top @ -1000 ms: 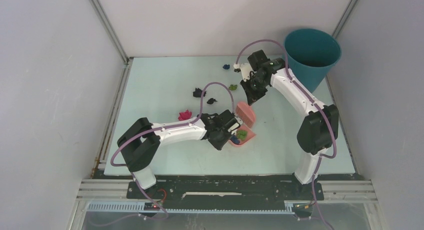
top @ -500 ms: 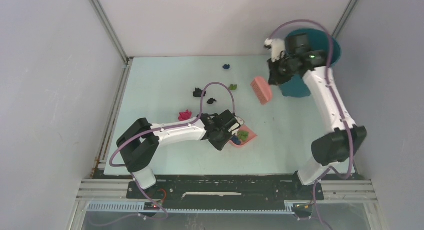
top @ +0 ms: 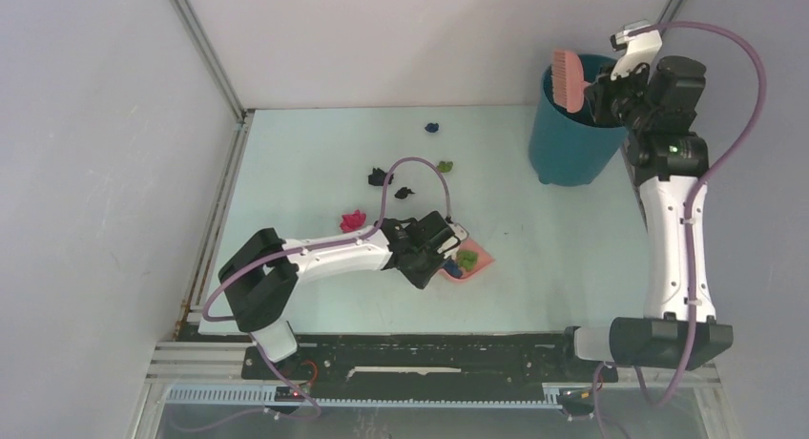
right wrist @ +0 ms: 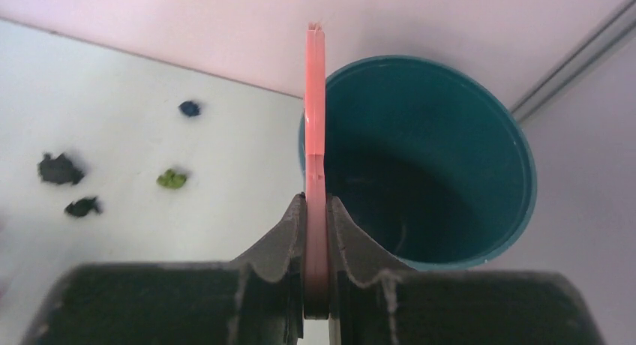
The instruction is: Sweep away the paper scraps from the table
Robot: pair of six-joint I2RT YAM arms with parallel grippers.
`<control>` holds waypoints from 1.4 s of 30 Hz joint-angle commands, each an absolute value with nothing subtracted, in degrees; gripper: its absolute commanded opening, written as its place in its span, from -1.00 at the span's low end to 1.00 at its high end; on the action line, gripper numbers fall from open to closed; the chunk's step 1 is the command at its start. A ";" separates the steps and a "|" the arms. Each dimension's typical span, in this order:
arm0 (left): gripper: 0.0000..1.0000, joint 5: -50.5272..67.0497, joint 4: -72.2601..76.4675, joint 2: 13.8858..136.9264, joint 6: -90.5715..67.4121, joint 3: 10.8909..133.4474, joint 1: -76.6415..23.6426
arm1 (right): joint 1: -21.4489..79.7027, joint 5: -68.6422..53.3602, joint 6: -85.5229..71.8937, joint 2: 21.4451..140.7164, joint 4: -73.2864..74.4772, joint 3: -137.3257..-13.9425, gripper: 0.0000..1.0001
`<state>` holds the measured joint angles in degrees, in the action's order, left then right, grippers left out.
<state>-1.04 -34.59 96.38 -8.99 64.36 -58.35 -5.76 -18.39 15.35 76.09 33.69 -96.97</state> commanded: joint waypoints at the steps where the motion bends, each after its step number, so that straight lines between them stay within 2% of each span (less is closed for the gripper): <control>1: -1.00 -0.67 -34.30 93.18 -8.37 64.94 -59.01 | -8.14 -11.11 8.37 79.22 17.89 -92.48 -1.00; 12: -1.00 -3.21 -35.51 92.66 -7.51 64.75 -60.16 | -9.71 -10.50 2.13 85.25 15.68 -90.28 -1.00; 27: -1.00 -2.80 -36.51 94.16 -7.12 65.46 -60.35 | -7.38 -13.65 1.35 75.88 19.82 -80.18 -1.00; 42: -1.00 -3.95 -36.91 93.58 -7.10 65.46 -60.31 | -0.21 -20.46 0.26 70.75 32.45 -79.95 -1.00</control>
<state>-2.63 -37.21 95.55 -8.34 64.36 -60.10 -1.85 -17.15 2.00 72.49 27.83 -79.79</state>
